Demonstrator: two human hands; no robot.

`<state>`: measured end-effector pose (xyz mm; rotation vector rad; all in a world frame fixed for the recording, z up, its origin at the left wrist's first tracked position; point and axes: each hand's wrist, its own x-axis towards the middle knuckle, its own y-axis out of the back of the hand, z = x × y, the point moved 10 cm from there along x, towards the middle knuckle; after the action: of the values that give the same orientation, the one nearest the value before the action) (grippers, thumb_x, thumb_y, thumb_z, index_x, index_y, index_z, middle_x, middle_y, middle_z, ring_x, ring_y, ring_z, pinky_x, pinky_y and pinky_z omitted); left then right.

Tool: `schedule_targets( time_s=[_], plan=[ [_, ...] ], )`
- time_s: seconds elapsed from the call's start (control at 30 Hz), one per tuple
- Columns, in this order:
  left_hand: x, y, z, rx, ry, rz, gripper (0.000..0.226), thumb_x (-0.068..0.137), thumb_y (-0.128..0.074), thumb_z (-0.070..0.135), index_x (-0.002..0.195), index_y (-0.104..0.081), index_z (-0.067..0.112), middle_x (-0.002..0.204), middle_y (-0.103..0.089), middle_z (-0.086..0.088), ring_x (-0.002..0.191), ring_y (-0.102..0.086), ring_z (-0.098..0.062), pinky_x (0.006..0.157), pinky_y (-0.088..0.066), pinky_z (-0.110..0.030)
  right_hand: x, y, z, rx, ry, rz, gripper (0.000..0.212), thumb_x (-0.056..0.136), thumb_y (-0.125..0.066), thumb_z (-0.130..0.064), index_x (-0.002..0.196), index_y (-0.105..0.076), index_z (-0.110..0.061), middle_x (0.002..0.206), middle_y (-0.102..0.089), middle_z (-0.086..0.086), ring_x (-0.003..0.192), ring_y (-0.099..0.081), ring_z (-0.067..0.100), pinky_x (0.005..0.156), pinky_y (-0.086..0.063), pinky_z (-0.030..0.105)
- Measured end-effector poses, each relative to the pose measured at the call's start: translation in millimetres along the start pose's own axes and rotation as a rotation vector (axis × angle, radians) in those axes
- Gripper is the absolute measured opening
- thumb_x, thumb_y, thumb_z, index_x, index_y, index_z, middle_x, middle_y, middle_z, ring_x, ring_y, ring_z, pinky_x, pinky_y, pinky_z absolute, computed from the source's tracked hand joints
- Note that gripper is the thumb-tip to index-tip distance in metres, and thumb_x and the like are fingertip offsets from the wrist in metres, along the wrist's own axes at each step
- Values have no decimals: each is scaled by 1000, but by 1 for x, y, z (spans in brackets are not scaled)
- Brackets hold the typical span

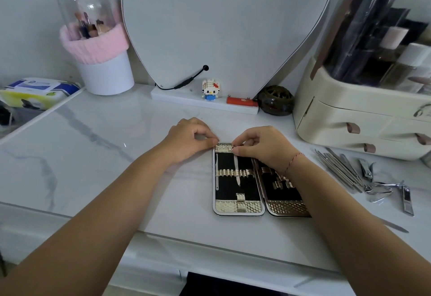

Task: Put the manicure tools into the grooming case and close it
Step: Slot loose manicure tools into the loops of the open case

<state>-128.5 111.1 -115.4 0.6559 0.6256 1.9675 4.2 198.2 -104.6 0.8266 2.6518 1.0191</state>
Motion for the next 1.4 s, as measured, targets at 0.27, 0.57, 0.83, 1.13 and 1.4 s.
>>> schedule_targets(
  time_s=[0.27, 0.57, 0.83, 1.13, 1.4],
  plan=[
    [0, 0, -1, 0, -1, -1, 11, 77, -73, 39, 73, -66, 47, 97, -56, 15, 111, -49, -16, 103, -35, -43, 0, 0, -2, -41, 30, -21, 9, 74, -76, -25, 81, -75, -19, 81, -70, 16, 66, -54, 12, 70, -49, 30],
    [1, -1, 0, -16, 5, -6, 7, 77, -73, 37, 82, -73, 32, 99, -56, 12, 111, -49, -15, 102, -35, -38, -35, 44, -4, -29, -10, -5, 18, 79, -72, -21, 96, -72, -17, 83, -71, 3, 71, -63, 11, 69, -52, 24],
    [0, -2, 2, -44, -20, -9, 5, 76, -75, 28, 78, -73, 33, 96, -59, 13, 102, -56, -13, 101, -38, -35, -134, 118, 58, -349, -246, -7, 6, 72, -77, -25, 73, -72, -22, 71, -70, -3, 59, -59, 0, 58, -45, 9],
    [-3, 1, 4, -75, -18, 14, 18, 76, -76, 25, 71, -71, 42, 97, -61, 11, 96, -58, -8, 90, -39, -19, -142, 108, 78, -394, -280, 37, 10, 71, -78, -28, 67, -70, -22, 63, -69, 2, 44, -49, -2, 49, -42, 10],
    [-5, 1, 1, -82, 8, 19, 7, 76, -76, 25, 79, -74, 31, 100, -62, 7, 100, -59, -12, 101, -41, -34, -142, 104, 76, -436, -299, 13, 12, 73, -76, -30, 67, -70, -22, 60, -65, -6, 50, -52, -2, 53, -40, 10]
  ],
)
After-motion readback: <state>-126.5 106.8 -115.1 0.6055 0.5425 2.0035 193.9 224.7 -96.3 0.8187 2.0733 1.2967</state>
